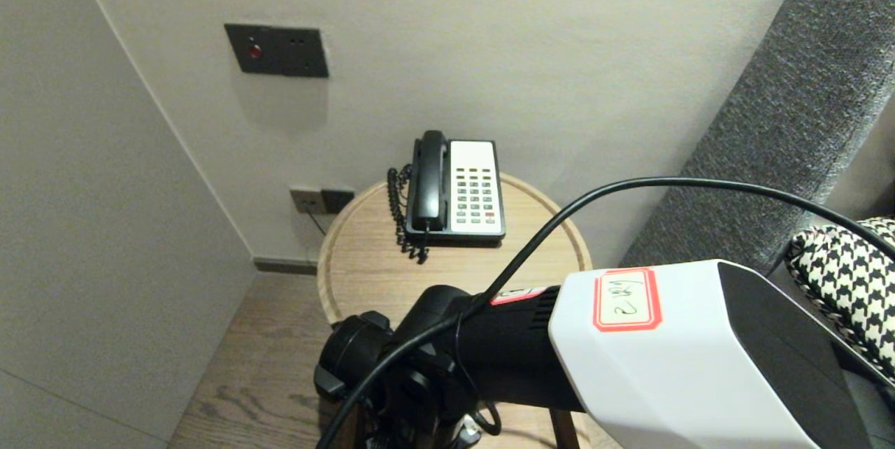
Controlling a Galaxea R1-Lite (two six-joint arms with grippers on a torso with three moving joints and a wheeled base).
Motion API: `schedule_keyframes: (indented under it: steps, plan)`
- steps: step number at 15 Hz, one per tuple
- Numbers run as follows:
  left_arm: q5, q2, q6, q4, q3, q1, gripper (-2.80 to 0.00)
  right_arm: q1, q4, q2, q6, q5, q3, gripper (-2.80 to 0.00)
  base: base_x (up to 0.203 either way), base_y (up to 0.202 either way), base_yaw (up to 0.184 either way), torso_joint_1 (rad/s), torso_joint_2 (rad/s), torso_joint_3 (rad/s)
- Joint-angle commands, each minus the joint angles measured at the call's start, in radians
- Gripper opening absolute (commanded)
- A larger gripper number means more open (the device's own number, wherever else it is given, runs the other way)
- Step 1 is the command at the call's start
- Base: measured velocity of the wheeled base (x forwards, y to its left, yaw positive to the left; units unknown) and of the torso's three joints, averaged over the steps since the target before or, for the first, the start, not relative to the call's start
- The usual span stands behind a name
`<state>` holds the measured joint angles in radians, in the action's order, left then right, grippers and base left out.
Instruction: Put the remote controls on the table in the drawer one by one
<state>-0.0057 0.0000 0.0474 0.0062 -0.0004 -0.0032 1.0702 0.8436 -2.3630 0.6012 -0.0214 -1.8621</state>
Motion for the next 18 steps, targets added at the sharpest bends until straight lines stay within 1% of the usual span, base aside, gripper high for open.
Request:
schedule_keyframes:
  steps: [1, 8, 12, 14, 15, 16, 17, 18]
  plan:
    - [0.0, 0.0, 0.0, 0.0, 0.0, 0.0, -2.8, 0.004, 0.005, 0.0, 0.005, -0.005, 0.0, -2.8, 0.0, 0.0, 0.0, 0.0, 0.0, 0.0]
    - [0.0, 0.0, 0.001, 0.0, 0.0, 0.0, -2.8, 0.007, 0.005, 0.027, 0.005, -0.041, -0.002, -2.8, 0.0, 0.0, 0.0, 0.0, 0.0, 0.0]
    - [0.0, 0.0, 0.0, 0.0, 0.0, 0.0, -2.8, 0.004, 0.006, 0.044, 0.006, -0.043, 0.009, -2.8, 0.0, 0.0, 0.0, 0.0, 0.0, 0.0]
    - [0.0, 0.0, 0.0, 0.0, 0.0, 0.0, -2.8, 0.009, 0.006, 0.053, 0.05, -0.05, 0.013, -2.8, 0.0, 0.0, 0.0, 0.0, 0.0, 0.0]
    - [0.0, 0.0, 0.0, 0.0, 0.0, 0.0, -2.8, 0.011, 0.005, 0.053, 0.06, -0.059, 0.012, -2.8, 0.0, 0.0, 0.0, 0.0, 0.0, 0.0]
    - [0.0, 0.0, 0.0, 0.0, 0.0, 0.0, -2.8, 0.035, 0.005, 0.054, 0.086, -0.101, 0.014, -2.8, 0.0, 0.0, 0.0, 0.0, 0.0, 0.0]
    - [0.0, 0.0, 0.002, 0.0, 0.0, 0.0, -2.8, 0.05, 0.0, 0.053, 0.111, -0.128, 0.011, -2.8, 0.0, 0.0, 0.0, 0.0, 0.0, 0.0]
    - [0.0, 0.0, 0.001, 0.0, 0.0, 0.001, -2.8, 0.054, -0.014, 0.053, 0.121, -0.133, 0.008, -2.8, 0.0, 0.0, 0.0, 0.0, 0.0, 0.0]
